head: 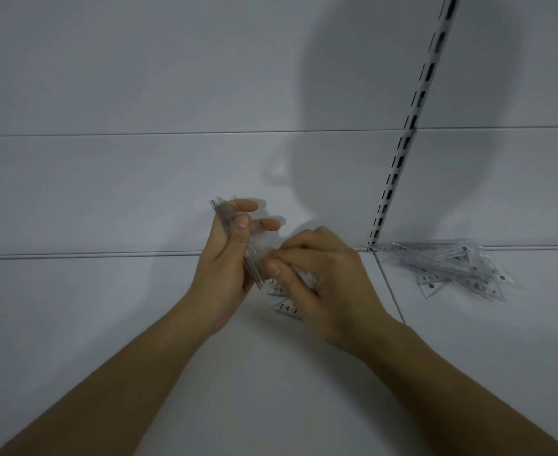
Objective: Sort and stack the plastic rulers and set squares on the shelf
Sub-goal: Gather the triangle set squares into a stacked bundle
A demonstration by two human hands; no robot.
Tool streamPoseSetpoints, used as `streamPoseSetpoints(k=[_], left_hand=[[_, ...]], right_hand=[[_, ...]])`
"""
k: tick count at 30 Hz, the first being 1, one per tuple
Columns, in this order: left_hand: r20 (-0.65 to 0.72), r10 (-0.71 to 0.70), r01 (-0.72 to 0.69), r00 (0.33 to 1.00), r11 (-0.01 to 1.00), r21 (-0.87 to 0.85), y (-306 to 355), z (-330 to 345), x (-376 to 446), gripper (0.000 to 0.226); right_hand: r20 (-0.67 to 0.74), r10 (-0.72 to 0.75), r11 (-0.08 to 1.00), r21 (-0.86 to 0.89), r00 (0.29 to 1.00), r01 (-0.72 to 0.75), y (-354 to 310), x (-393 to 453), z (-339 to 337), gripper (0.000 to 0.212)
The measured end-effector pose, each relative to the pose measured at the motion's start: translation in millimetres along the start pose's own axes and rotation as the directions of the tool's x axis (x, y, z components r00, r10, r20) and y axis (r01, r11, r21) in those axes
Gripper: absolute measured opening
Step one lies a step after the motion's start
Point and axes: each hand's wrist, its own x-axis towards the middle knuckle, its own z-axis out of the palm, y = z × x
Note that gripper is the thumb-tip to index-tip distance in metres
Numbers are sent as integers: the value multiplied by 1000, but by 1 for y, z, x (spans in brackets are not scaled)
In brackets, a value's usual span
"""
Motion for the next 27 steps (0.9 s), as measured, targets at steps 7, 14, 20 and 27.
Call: streamPoseSetpoints(k=[7, 14, 20, 27], left_hand=[[-73, 53, -43, 996, 991, 130, 9, -7, 4, 20], [-78, 60, -49, 995, 989, 138, 7, -11, 4, 19], [-90, 46, -34, 995, 990, 137, 8, -11, 4, 21], [-62, -9, 15, 998, 995, 101, 9, -11, 4, 31]], right_hand=[[185, 450, 869, -315, 874, -381, 30, 7, -28, 45], [286, 550, 830, -289, 785, -476, 42, 8, -23, 30], [176, 563, 826, -102, 808, -554, 45, 9, -28, 11], [68, 551, 835, -35, 832, -550, 46, 12, -30, 10]])
